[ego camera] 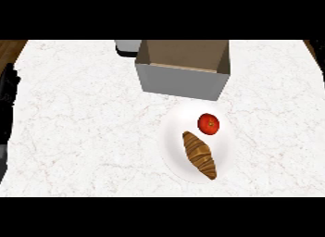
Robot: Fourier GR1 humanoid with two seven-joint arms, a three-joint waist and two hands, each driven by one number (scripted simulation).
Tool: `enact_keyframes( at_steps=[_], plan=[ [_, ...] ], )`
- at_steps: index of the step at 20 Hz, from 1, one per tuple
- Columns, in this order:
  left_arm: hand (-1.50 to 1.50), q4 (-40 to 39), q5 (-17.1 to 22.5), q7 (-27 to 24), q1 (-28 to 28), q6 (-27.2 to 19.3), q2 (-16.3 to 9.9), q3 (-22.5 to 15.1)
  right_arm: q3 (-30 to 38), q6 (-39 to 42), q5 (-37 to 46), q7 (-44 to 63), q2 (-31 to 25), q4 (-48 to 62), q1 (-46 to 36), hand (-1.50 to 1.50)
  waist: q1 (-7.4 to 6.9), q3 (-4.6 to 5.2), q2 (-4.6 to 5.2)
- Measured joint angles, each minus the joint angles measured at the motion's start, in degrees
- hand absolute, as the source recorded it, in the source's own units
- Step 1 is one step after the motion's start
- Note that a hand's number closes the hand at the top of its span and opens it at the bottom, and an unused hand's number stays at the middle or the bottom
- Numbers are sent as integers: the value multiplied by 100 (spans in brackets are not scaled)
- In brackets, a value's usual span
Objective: Pick the tomato from the plate and place it in the cardboard box
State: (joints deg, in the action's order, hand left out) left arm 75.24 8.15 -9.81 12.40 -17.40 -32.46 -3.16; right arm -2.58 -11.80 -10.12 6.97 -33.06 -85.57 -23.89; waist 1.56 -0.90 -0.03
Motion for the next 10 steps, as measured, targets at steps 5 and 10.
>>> enact_keyframes(
  at_steps=[5, 10],
  plan=[
    [0, 59, -91, 257, -219, 5, 195, -242, 412, -1009, 28, -948, 874, -283, 122, -150, -87, 49, -12],
    [0, 40, -18, 510, -504, 107, 446, -502, 745, -2603, 649, -1308, 1569, 72, 694, -150, -39, 78, 40]
  ],
)
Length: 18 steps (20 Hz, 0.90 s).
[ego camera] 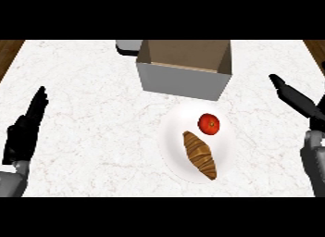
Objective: Pick the tomato from the plate and place it in the cardboard box
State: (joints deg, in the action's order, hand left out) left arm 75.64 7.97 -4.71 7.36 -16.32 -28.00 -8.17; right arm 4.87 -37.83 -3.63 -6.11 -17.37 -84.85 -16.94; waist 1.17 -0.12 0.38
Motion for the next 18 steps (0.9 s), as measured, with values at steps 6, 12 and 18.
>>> enact_keyframes(
  at_steps=[6, 12, 18],
  plan=[
    [0, 206, -75, 242, -205, -2, 237, -296, -279, -1440, -464, -1733, 1309, -111, 661, -150, -132, -15, -26],
    [0, 548, -214, 415, -482, -59, 287, -408, -1005, -1655, 309, -1731, 1257, 283, 1537, -150, -149, 14, -45],
    [0, 706, -303, 562, -477, -126, 346, -467, -1923, -1367, 1282, -235, 458, 447, 2136, -150, -156, 41, -43]
  ],
)
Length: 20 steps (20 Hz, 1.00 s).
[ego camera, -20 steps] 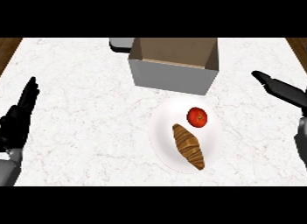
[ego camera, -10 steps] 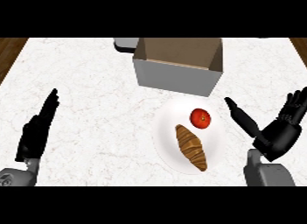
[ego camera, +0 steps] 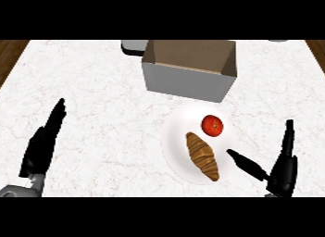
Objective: Pick the tomato from the plate and place it in the cardboard box
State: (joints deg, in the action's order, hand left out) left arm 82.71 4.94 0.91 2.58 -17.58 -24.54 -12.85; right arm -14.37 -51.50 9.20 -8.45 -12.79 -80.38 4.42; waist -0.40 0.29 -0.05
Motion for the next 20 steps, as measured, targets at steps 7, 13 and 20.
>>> enact_keyframes(
  at_steps=[7, 13, 20],
  plan=[
    [0, 149, -44, 108, -41, 32, -62, 20, -844, 1092, 908, 2505, -809, -503, -162, -150, -34, 8, -5],
    [0, 319, -103, 280, -74, 50, -19, 60, -1290, 1812, 1975, 4898, -654, -1089, -893, -150, -3, -10, -7],
    [0, 324, -222, 226, -161, 249, 119, 295, -1281, 2275, 2825, 5930, -43, -979, -1259, -150, 23, -23, -1]
  ],
)
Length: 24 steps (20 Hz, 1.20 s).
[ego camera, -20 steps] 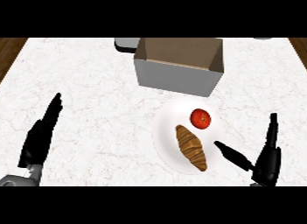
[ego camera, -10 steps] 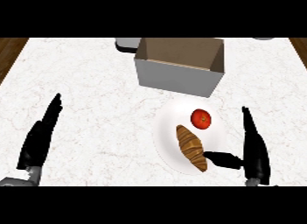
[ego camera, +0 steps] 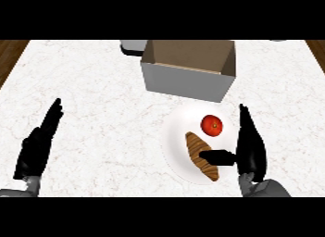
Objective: Pick the tomato from the plate and place it in the cardboard box
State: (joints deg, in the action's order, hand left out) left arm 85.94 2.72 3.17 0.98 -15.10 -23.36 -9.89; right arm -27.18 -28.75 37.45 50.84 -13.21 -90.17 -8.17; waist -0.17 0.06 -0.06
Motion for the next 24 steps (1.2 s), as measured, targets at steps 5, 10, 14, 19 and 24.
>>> enact_keyframes(
  at_steps=[5, 10, 14, 19, 24],
  plan=[
    [0, 87, -220, 152, 7, 111, 162, 150, 204, 247, 211, 106, 350, 206, -61, -150, 5, -4, 3],
    [0, 5, -409, 28, -71, 301, 370, 348, 458, 297, 286, -232, 603, 486, 61, -150, 7, -5, 2],
    [0, 155, -543, 178, -97, 417, 491, 491, 547, 372, 502, -271, 806, 466, 111, -150, 9, -4, -2],
    [0, 175, -741, 156, -113, 580, 626, 602, 832, 449, 573, -462, 1013, 788, -47, -150, 9, -2, -6],
    [0, 331, -930, 283, -140, 694, 792, 721, 1072, 417, 634, -711, 1210, 1099, -192, -150, 8, 0, -9]
  ],
)
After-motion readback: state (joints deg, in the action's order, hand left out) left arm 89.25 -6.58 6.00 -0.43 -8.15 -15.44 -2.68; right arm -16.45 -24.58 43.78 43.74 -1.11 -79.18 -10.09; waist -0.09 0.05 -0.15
